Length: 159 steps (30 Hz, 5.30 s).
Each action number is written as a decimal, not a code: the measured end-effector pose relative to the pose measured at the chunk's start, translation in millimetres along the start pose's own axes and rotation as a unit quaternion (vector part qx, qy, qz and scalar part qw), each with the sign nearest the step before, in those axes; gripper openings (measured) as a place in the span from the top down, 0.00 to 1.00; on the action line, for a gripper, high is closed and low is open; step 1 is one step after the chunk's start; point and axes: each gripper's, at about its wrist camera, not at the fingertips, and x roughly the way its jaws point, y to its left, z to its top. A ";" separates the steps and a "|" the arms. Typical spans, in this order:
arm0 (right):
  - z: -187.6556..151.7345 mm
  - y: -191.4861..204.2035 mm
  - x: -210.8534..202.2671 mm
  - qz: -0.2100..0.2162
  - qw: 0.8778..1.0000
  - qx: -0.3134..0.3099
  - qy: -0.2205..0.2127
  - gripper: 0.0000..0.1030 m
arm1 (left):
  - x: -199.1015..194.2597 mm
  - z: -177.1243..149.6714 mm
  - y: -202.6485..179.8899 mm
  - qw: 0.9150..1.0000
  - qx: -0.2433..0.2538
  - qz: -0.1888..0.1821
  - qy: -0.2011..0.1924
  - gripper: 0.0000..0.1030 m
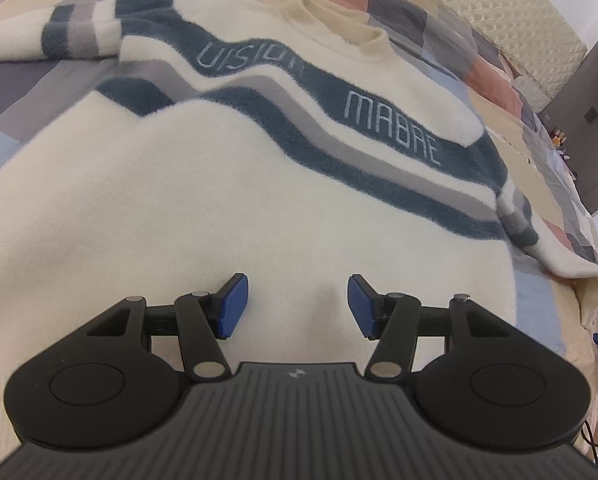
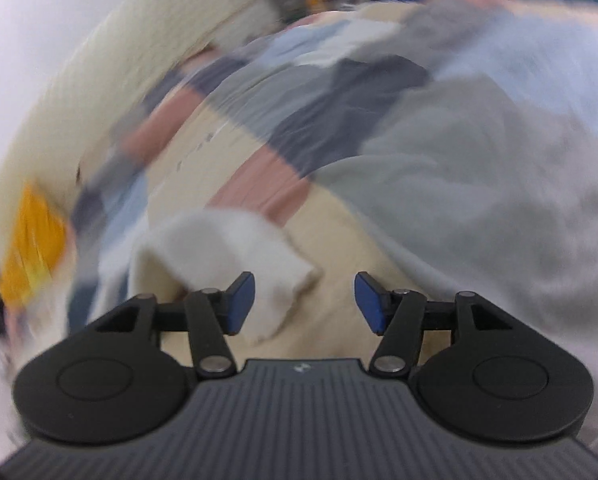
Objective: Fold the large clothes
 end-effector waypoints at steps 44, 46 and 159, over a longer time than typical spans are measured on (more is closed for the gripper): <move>77.5 56.5 101.3 -0.195 0.971 -0.140 -0.013 0.87 | 8.7 -8.2 -43.4 0.991 0.123 0.053 -0.025 0.41; 75.9 62.9 100.9 -0.198 0.969 -0.146 -0.017 0.85 | 8.3 -7.7 -43.4 0.991 0.119 0.048 -0.024 0.41; -212.3 260.1 -117.2 0.137 0.979 -0.143 0.042 0.25 | -134.5 -24.6 2.1 0.988 0.147 -0.054 -0.012 0.47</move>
